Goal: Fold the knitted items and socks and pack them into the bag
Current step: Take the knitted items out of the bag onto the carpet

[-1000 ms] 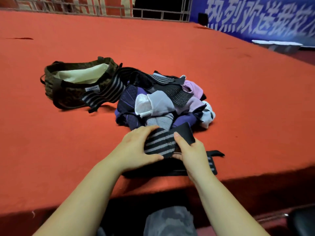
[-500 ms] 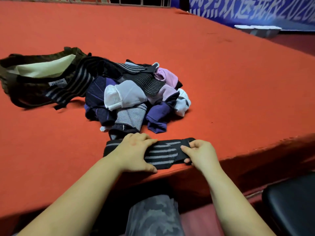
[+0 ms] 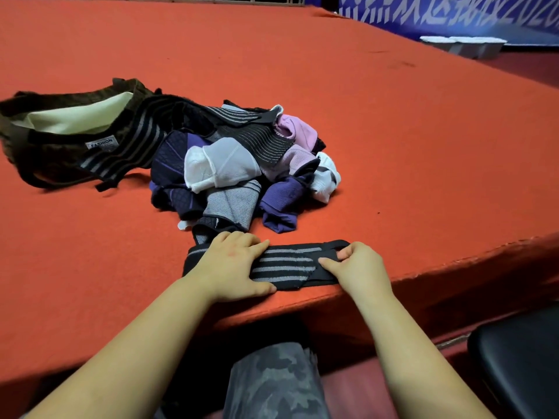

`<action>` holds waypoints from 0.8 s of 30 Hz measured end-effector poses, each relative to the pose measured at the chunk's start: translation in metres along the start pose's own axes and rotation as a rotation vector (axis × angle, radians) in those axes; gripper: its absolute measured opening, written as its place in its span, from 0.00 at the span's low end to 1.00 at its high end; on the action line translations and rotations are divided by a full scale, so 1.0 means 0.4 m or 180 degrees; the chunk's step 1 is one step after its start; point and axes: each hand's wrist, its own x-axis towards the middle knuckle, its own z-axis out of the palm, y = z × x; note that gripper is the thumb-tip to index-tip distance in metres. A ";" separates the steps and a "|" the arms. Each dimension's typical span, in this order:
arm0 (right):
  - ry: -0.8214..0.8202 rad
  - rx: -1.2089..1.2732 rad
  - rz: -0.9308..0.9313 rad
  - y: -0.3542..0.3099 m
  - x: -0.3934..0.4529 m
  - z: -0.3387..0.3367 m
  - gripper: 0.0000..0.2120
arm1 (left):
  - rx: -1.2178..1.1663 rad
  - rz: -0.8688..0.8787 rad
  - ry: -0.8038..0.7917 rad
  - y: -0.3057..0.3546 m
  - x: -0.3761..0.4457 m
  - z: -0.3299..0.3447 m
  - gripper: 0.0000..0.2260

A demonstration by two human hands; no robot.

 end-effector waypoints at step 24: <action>-0.1895 0.2703 -0.1517 -0.302 -0.125 0.030 0.08 | -0.6086 -0.1477 0.2313 0.002 -0.109 -0.168 0.08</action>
